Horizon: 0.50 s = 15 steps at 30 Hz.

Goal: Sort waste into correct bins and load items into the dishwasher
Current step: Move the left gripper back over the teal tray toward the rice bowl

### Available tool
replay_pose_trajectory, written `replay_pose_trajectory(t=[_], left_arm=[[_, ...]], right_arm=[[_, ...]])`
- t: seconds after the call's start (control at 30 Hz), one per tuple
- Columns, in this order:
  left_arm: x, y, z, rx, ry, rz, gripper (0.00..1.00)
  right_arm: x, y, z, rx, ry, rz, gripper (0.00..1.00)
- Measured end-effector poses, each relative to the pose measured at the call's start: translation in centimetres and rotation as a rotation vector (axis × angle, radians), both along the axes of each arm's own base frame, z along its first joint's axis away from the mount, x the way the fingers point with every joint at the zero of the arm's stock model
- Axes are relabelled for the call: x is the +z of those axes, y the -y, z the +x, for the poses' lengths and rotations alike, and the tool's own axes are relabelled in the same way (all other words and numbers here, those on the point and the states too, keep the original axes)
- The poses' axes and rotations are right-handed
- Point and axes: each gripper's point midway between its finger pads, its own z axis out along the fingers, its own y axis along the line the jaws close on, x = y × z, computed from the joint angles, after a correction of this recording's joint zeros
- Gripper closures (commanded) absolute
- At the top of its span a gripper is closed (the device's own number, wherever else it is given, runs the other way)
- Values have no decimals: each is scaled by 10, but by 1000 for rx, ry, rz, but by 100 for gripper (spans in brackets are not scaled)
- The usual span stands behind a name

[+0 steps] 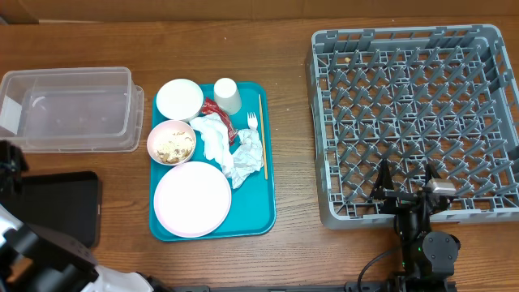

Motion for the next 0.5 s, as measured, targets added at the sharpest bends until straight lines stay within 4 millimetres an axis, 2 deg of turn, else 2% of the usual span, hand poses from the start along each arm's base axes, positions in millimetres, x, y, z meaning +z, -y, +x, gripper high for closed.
replay_pose_trajectory(t=[0.07,0.13,0.17,0.23,0.27,0.3,0.33,0.37,0.4,0.5], left_arm=[[27,30,26,-106,185,-49,50],[46,57,45,-217,298,-76,48],[60,80,60,-326,381,-86,46],[71,106,75,-459,440,-86,38],[78,129,88,-586,482,-77,32],[80,140,93,-645,498,-75,16],[82,174,105,-810,521,-72,6],[83,189,108,-887,527,-70,1],[80,215,113,-1014,510,-45,0],[68,257,114,-1239,416,33,0]], right_arm=[[0,0,0,0,0,0,0],[0,0,0,0,1,0,0],[0,0,0,-1,0,0,0],[0,0,0,0,0,0,0],[0,0,0,0,0,0,0],[0,0,0,-1,0,0,0],[0,0,0,0,1,0,0],[0,0,0,-1,0,0,0],[0,0,0,-1,1,0,0],[0,0,0,0,0,0,0]])
